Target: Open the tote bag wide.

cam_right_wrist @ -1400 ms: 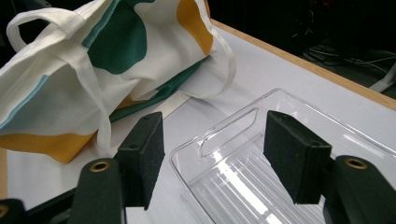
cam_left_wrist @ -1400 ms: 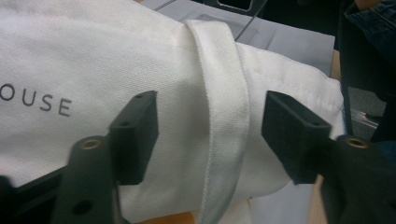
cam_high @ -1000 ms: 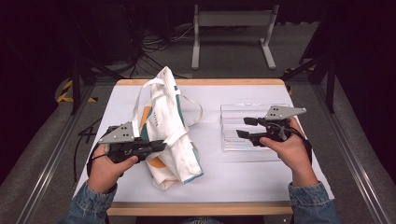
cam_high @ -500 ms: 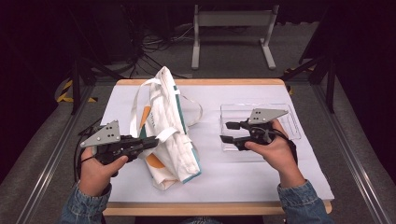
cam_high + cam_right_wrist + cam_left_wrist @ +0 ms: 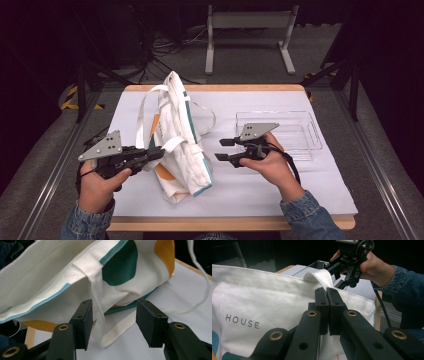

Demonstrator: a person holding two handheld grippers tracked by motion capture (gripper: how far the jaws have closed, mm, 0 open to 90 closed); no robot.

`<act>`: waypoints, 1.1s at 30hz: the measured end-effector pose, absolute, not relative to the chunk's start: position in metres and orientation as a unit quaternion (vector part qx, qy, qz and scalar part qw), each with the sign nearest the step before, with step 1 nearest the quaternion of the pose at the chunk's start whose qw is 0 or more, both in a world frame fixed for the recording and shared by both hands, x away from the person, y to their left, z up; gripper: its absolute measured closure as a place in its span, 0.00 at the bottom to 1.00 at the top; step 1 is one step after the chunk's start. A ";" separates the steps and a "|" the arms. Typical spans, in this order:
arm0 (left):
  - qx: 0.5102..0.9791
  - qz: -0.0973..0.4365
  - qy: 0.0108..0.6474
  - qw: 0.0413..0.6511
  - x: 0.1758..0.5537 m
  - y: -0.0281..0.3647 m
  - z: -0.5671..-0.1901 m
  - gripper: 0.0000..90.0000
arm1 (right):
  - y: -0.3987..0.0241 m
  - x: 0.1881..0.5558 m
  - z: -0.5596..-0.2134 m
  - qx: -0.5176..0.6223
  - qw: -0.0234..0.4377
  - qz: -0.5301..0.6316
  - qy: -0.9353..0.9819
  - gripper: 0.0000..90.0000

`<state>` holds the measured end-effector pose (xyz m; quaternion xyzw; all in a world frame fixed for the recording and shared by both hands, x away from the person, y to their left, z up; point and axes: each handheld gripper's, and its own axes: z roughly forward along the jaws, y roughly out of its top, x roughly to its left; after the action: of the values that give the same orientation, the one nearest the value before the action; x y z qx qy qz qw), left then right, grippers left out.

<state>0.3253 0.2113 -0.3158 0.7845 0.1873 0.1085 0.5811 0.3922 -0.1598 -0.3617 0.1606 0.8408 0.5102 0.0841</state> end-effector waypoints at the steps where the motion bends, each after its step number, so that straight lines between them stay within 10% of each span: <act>1: 0.785 0.108 0.187 0.581 0.325 0.211 -0.316 0.98 | -0.156 0.393 -0.364 0.157 0.082 0.510 0.842 0.54; 8: 0.786 0.106 0.186 0.579 0.326 0.210 -0.316 0.98 | -0.138 0.395 -0.380 0.152 0.073 0.512 0.842 0.59; 19: 0.787 0.105 0.188 0.578 0.327 0.211 -0.317 0.98 | -0.130 0.393 -0.382 0.133 0.086 0.515 0.842 0.97; 33: 0.772 0.122 0.202 0.591 0.325 0.225 -0.310 0.98 | -0.147 0.382 -0.354 0.134 0.127 0.555 0.811 0.98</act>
<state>0.3250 0.2248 -0.3103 0.7716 0.2016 0.1219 0.5909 0.3819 -0.1470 -0.3538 0.1339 0.8110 0.5552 0.1267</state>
